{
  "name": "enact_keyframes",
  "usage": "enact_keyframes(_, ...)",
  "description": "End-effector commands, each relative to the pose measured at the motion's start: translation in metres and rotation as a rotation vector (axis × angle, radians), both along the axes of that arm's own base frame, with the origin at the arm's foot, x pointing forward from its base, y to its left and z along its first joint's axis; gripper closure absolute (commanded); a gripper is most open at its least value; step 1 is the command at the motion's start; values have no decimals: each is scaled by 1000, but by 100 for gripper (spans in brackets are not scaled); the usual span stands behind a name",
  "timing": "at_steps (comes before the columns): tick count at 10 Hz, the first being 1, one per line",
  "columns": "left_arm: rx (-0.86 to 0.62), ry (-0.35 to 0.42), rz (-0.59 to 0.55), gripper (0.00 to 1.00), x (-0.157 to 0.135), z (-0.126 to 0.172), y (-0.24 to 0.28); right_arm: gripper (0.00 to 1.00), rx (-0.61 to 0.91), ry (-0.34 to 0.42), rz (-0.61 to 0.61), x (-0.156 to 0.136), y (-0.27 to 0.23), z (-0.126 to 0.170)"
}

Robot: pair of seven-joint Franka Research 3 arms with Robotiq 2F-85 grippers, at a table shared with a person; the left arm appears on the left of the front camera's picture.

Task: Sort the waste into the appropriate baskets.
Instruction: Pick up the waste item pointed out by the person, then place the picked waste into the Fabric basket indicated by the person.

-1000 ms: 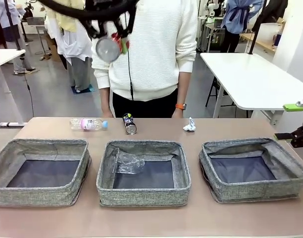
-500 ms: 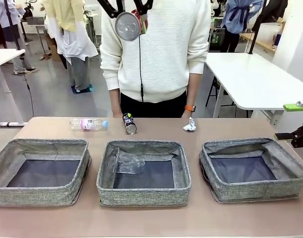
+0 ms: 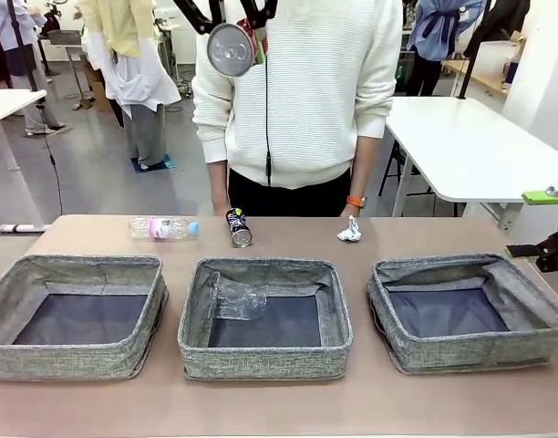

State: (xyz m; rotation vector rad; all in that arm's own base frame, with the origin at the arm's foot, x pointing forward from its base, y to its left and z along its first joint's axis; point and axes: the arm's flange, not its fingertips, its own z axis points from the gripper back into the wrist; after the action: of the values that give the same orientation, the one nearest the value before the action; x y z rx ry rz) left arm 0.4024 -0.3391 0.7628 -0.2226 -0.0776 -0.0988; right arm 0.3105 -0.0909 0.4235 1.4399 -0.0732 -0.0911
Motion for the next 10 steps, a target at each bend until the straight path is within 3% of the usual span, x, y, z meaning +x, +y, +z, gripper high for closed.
enact_keyframes(1,-3,-9,-6,67,-2,4,1,0,8,2,-4,0,1,3)
enact_keyframes(10,-3,-9,-6,67,-2,4,1,0,8,2,-4,0,1,3)
